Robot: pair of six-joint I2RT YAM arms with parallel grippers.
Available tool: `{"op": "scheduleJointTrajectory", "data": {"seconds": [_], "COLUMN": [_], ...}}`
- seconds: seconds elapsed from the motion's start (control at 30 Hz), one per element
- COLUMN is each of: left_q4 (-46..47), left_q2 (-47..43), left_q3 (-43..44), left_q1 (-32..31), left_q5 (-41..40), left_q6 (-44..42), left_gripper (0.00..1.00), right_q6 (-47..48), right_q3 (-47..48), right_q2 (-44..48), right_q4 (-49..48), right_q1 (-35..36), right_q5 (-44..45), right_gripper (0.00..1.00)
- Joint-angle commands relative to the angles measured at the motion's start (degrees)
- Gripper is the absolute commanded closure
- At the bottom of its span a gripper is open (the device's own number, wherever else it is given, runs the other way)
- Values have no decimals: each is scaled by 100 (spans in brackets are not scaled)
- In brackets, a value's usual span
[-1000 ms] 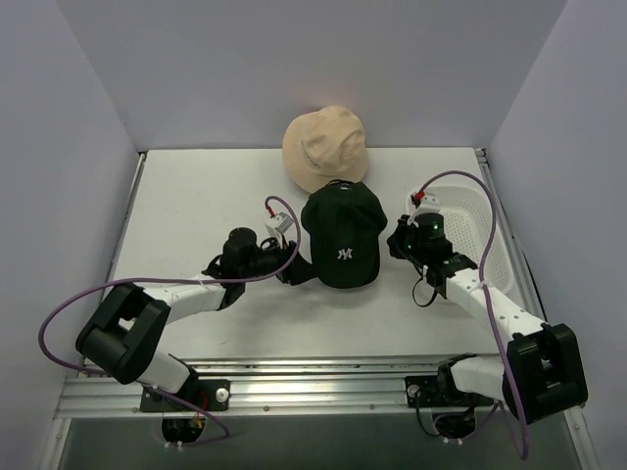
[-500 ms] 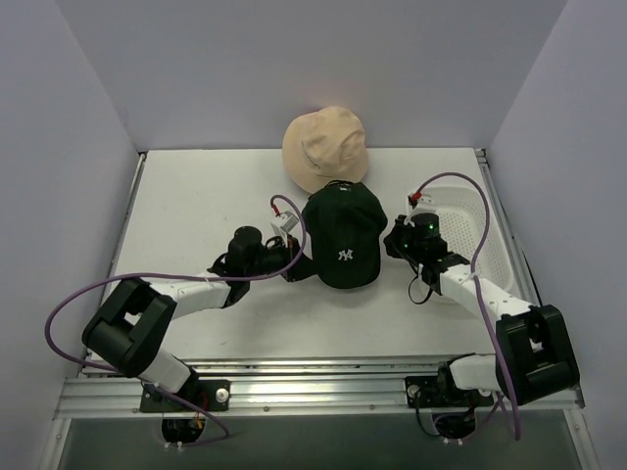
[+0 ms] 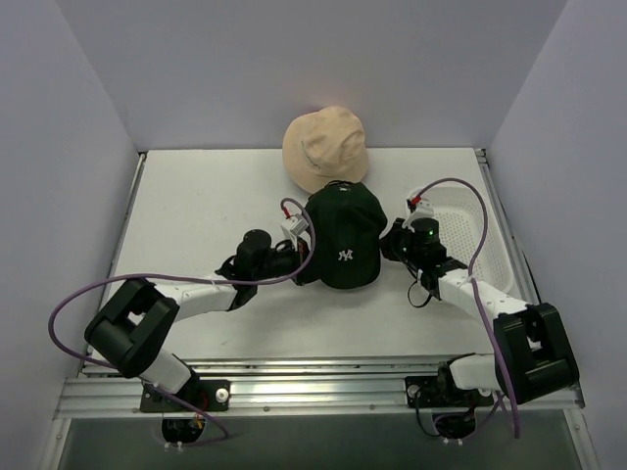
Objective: Stack the hats
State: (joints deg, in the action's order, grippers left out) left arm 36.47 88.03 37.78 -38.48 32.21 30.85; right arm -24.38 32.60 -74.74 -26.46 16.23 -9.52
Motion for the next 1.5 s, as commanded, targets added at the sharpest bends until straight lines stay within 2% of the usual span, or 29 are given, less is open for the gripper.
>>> {"op": "scheduleJointTrajectory", "data": {"seconds": [0.0,0.43,0.6,0.63,0.77,0.9,1.03,1.17,1.2,1.27,1.3,1.47], "left_q4": [334,493,203,116,-621,-1246,-2159,-3301,-3408,-3584,-3629,-4068], "left_q2": [109,795,356,129,-417,-1119,-1647,-2035,-2061,-1957,-1721,-833], "left_q3": [239,801,626,599,669,739,1081,1670,1810,2241,2408,3506], "left_q1": [-142,-669,-687,-687,-687,-670,-573,-135,241,725,1206,1861], "left_q5": [-215,-417,-548,-584,-689,-943,-1241,-1735,-1753,-1429,-1245,-462], "left_q6": [-27,70,-61,-114,-211,-281,-448,-501,-501,-335,-273,-325], "left_gripper": [98,98,97,95,74,62,59,57,56,56,55,55], "right_q6": [-155,-251,-225,-216,-225,-164,-67,100,196,302,450,856], "right_q3": [-52,-158,-149,-140,-61,115,465,878,984,1387,1537,2539], "right_q2": [214,311,285,293,302,346,328,267,163,-13,-214,-1145], "right_q4": [-316,-395,-360,-360,-308,-97,184,483,623,851,940,1501], "right_q1": [65,240,240,240,232,214,153,56,-5,-84,-111,-208], "right_q5": [-103,3,20,20,29,64,64,12,-84,-243,-383,-823], "right_gripper": [100,100,100,100,100,100,100,100,100,100,100,100]}}
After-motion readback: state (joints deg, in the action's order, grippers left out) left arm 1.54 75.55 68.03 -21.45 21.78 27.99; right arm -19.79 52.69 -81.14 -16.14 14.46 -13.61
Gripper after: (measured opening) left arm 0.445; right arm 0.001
